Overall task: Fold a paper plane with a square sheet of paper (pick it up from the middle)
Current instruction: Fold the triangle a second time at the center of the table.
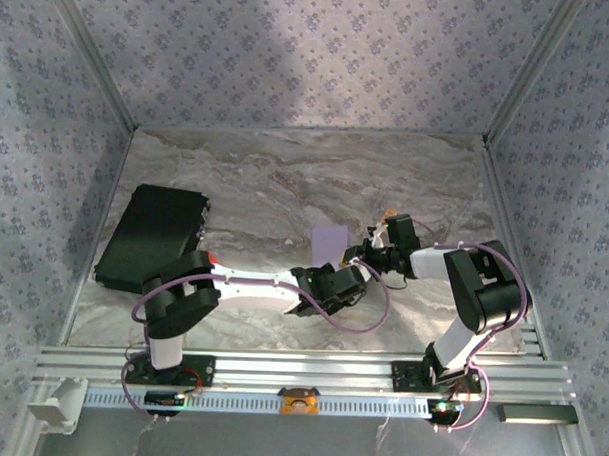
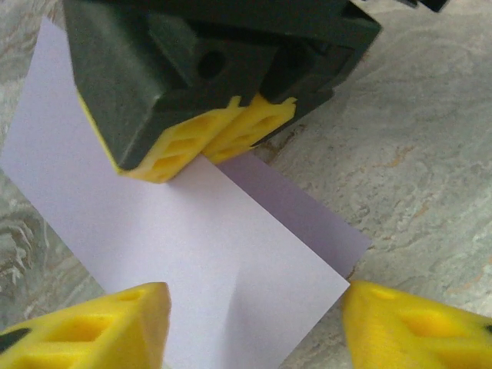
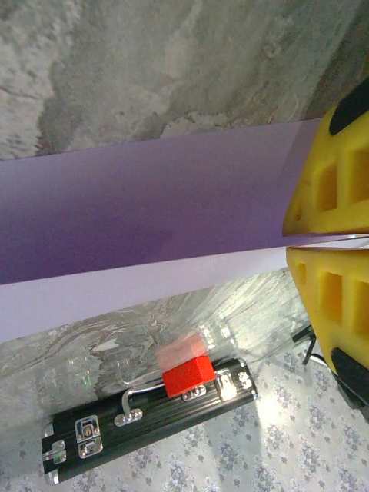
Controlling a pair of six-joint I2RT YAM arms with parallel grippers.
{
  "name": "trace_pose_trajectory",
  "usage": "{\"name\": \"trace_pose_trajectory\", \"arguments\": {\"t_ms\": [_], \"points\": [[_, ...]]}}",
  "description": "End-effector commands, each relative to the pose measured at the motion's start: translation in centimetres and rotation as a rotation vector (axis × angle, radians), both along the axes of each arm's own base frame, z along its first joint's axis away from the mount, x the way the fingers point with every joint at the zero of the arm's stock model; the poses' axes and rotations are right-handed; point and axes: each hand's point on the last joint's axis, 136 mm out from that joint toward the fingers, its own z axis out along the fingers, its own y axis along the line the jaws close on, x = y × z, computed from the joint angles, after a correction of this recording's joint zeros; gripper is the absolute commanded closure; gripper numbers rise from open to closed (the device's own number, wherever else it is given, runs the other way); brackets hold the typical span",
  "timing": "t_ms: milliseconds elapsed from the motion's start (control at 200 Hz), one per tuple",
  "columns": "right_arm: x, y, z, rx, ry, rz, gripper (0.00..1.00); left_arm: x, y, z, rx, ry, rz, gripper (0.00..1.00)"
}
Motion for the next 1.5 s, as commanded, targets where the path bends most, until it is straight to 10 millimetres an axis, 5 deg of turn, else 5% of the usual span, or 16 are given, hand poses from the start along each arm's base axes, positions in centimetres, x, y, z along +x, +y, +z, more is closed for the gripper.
{"name": "trace_pose_trajectory", "arguments": {"t_ms": [0, 420, 705, 904, 1139, 1494], "points": [[0.4, 0.1, 1.2, 0.018, -0.013, 0.001, 0.86, 0.1, -0.3, 0.5, 0.010, -0.018, -0.001, 0.51], [0.5, -2.1, 1.2, -0.064, -0.021, -0.057, 0.80, -0.6, -1.2, 1.8, -0.116, 0.093, 0.004, 1.00], [0.0, -7.4, 2.6, -0.236, -0.052, -0.196, 0.69, -0.4, -2.3, 3.1, -0.414, 0.490, 0.033, 1.00], [-0.4, -9.2, 3.6, -0.281, -0.100, -0.264, 0.70, 0.3, -2.8, 3.2, -0.496, 0.619, 0.046, 1.00], [-2.2, -7.1, 4.4, -0.249, -0.192, -0.166, 0.77, 0.2, -3.0, 2.3, -0.492, 0.667, 0.063, 1.00], [-4.4, -3.9, 1.9, -0.140, -0.084, -0.094, 0.92, 0.5, -2.1, 0.7, -0.439, 0.666, 0.117, 1.00]]}}
